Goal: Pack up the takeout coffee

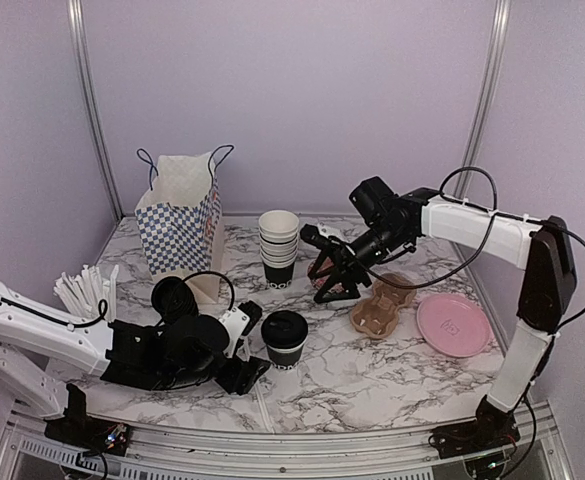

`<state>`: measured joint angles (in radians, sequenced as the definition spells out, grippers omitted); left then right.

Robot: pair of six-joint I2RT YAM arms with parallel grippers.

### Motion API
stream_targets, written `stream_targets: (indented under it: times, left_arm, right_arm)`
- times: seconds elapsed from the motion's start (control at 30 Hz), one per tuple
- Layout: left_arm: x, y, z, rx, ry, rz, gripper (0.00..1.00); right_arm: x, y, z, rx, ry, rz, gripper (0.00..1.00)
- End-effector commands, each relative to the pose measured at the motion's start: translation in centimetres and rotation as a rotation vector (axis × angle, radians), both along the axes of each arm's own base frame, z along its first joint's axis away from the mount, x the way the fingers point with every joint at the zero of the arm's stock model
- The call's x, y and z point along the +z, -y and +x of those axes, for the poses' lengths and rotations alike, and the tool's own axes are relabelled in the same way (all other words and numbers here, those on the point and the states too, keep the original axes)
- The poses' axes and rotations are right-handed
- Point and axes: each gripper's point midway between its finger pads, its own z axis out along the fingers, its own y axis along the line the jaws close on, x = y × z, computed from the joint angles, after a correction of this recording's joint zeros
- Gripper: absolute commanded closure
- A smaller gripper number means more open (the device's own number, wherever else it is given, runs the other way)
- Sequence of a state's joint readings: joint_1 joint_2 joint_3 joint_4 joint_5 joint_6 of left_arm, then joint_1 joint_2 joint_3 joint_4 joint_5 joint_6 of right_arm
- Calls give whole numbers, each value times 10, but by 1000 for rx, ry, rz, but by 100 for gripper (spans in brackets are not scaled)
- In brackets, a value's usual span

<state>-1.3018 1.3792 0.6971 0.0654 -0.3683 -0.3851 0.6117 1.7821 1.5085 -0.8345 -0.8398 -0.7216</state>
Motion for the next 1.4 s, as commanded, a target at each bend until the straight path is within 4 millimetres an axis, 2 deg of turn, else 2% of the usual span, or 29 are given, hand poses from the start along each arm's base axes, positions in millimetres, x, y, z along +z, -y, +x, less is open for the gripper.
stream_targets:
  times: [0.0, 0.27, 0.47, 0.87, 1.37]
  left_arm:
    - [21, 14, 11, -9, 120, -104, 23]
    - [16, 30, 11, -63, 153, -114, 23]
    - [6, 31, 15, -64, 146, -95, 24]
    - [0, 15, 41, 31, 139, -114, 26]
    - [-12, -13, 61, 147, 135, -93, 26]
  right_arm:
    - [-9, -13, -15, 151, 129, -32, 22]
    - [-21, -37, -37, 262, 105, -34, 18]
    - [-33, -39, -42, 279, 92, -72, 18]
    - [-43, -35, -49, 231, 23, -114, 19]
    - [-35, -24, -59, 100, -66, -143, 25]
